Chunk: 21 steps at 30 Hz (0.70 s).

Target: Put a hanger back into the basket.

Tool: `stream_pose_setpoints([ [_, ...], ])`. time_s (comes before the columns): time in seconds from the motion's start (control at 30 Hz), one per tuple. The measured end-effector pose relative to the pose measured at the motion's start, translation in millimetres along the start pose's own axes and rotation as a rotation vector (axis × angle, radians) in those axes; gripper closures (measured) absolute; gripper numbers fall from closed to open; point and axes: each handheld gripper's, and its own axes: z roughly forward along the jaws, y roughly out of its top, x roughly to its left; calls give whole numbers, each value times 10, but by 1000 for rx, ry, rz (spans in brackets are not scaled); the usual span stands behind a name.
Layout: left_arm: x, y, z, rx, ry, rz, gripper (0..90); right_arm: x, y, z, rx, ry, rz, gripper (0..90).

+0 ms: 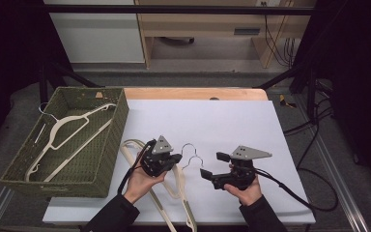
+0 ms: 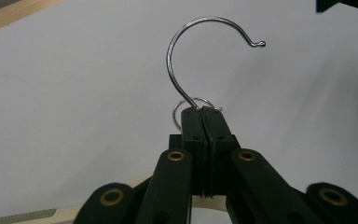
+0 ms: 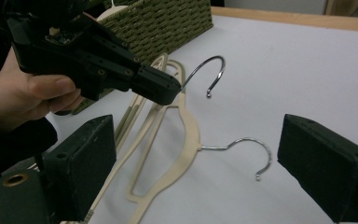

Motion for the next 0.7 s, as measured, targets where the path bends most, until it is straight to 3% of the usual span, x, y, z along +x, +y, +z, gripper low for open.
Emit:
stream_pose_setpoints([
  [0.3,-14,3,-63,-15,5,2,886,119,-42,304,82,-2,17,155],
  [0.37,-14,5,-75,-15,4,7,886,142,-44,351,94,4,4,167],
  [0.7,-21,4,-119,-28,8,4,886,251,-82,589,128,57,31,283],
])
